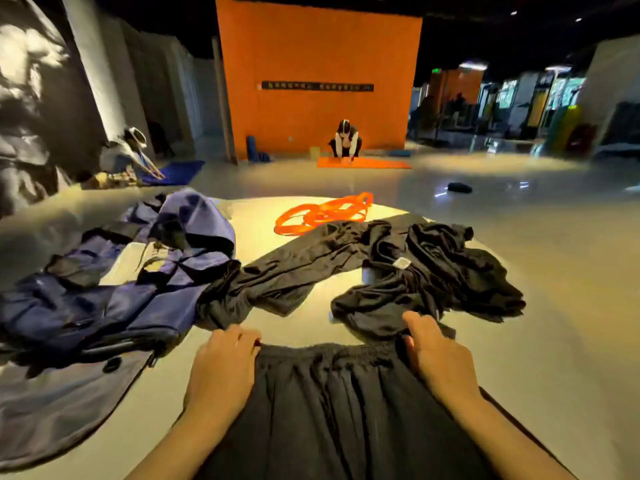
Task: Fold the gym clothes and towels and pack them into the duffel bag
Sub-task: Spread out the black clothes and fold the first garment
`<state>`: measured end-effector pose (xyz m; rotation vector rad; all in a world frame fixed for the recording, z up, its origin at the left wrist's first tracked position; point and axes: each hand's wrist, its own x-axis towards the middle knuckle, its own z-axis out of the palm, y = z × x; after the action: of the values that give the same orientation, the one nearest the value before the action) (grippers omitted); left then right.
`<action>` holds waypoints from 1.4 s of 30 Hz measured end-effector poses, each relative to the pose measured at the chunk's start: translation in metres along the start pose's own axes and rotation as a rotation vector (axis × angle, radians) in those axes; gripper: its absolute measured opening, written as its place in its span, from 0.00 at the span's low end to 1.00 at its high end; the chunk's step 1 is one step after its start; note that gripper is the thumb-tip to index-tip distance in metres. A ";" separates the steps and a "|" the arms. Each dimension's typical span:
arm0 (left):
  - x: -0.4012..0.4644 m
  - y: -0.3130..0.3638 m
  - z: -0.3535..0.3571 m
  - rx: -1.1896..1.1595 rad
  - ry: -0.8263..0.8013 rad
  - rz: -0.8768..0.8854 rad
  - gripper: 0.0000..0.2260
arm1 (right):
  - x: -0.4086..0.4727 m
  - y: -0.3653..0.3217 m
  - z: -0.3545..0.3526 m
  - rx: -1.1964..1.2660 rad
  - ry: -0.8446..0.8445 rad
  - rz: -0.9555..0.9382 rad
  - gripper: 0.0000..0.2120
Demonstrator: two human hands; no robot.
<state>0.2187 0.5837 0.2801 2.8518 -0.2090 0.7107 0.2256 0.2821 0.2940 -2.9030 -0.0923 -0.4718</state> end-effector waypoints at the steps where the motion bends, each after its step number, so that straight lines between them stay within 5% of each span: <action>1: 0.007 -0.006 0.008 0.024 0.037 0.049 0.04 | 0.008 0.005 0.006 0.008 0.053 -0.028 0.17; 7: 0.061 -0.019 0.033 0.105 0.091 0.166 0.15 | 0.064 0.024 0.031 -0.035 0.202 -0.151 0.19; 24: 0.144 -0.054 0.073 0.130 0.154 0.227 0.13 | 0.169 0.023 0.072 -0.062 0.361 -0.238 0.08; 29: 0.139 -0.050 0.059 0.273 0.217 0.399 0.12 | 0.167 0.022 0.065 -0.240 0.309 -0.386 0.05; 32: 0.120 -0.033 0.031 0.299 0.149 0.555 0.11 | 0.163 0.020 0.046 -0.299 0.229 -0.409 0.10; 37: 0.029 0.027 -0.031 -0.195 -0.240 0.314 0.23 | 0.093 0.021 -0.012 0.106 -0.032 -0.241 0.15; 40: -0.037 0.032 -0.033 -0.213 -0.516 0.314 0.27 | 0.016 0.041 -0.029 0.213 -0.208 -0.245 0.24; 42: -0.058 0.022 -0.025 -0.128 -0.536 0.353 0.26 | -0.030 0.060 -0.031 0.207 -0.291 -0.190 0.30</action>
<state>0.1527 0.5733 0.2778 2.8409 -0.8154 -0.0414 0.1934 0.2163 0.3022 -2.7477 -0.4348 -0.0581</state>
